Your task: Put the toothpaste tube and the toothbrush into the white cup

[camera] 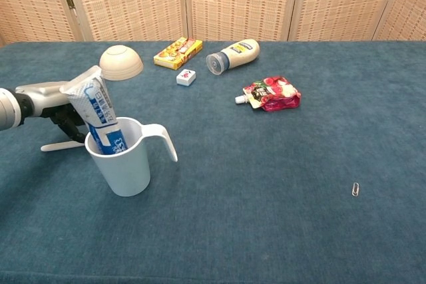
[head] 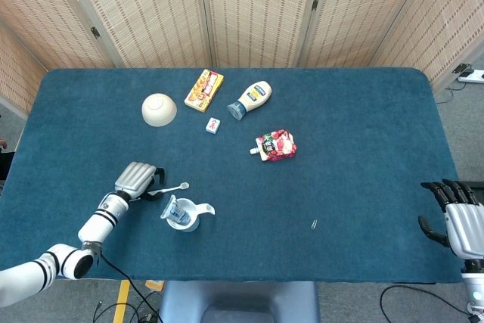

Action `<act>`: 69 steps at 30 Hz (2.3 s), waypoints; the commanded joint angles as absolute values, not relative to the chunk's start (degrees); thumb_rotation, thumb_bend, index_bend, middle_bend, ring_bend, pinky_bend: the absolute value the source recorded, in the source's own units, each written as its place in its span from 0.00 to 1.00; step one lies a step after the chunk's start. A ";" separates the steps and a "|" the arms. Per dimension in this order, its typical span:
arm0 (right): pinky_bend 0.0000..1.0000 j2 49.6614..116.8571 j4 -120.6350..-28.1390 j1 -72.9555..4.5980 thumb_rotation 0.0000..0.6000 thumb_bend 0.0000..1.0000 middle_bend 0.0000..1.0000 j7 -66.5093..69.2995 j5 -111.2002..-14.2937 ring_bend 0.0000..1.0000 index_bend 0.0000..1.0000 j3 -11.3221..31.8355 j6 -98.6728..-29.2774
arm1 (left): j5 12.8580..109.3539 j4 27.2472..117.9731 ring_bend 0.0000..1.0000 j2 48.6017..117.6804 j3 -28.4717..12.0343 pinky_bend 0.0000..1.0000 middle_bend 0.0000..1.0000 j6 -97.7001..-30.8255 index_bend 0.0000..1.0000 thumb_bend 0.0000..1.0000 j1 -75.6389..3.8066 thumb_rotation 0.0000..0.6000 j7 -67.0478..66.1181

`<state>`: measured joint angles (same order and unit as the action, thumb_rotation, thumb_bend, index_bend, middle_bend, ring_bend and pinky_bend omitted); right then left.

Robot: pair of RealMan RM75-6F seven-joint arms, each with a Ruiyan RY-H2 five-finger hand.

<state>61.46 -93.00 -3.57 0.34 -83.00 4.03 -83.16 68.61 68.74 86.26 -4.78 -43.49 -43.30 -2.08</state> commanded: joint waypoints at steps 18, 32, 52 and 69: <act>0.14 61.45 -92.74 -3.34 1.00 0.26 0.26 0.66 -82.86 0.14 0.25 3.96 -83.20 | 63.85 69.66 0.91 86.11 -5.42 0.97 1.00 -38.95 0.54 0.35 -44.18 1.00 -4.89; 0.14 60.71 -93.22 -3.53 1.00 0.26 0.26 1.10 -83.48 0.14 0.25 4.87 -84.45 | 63.91 69.72 0.91 86.11 -5.53 0.97 1.00 -38.77 0.61 0.40 -44.15 1.00 -4.41; 0.14 58.61 -95.79 -4.07 1.00 0.26 0.26 1.41 -84.68 0.14 0.25 5.83 -85.62 | 73.63 82.25 0.92 74.72 -11.08 0.97 1.00 -48.06 0.63 0.43 -37.34 1.00 25.97; 0.14 58.36 -96.58 -4.65 1.00 0.26 0.26 0.58 -85.27 0.14 0.25 5.70 -85.36 | 91.42 86.61 0.90 68.34 -8.21 0.97 1.00 -52.70 0.62 0.43 -38.39 1.00 68.65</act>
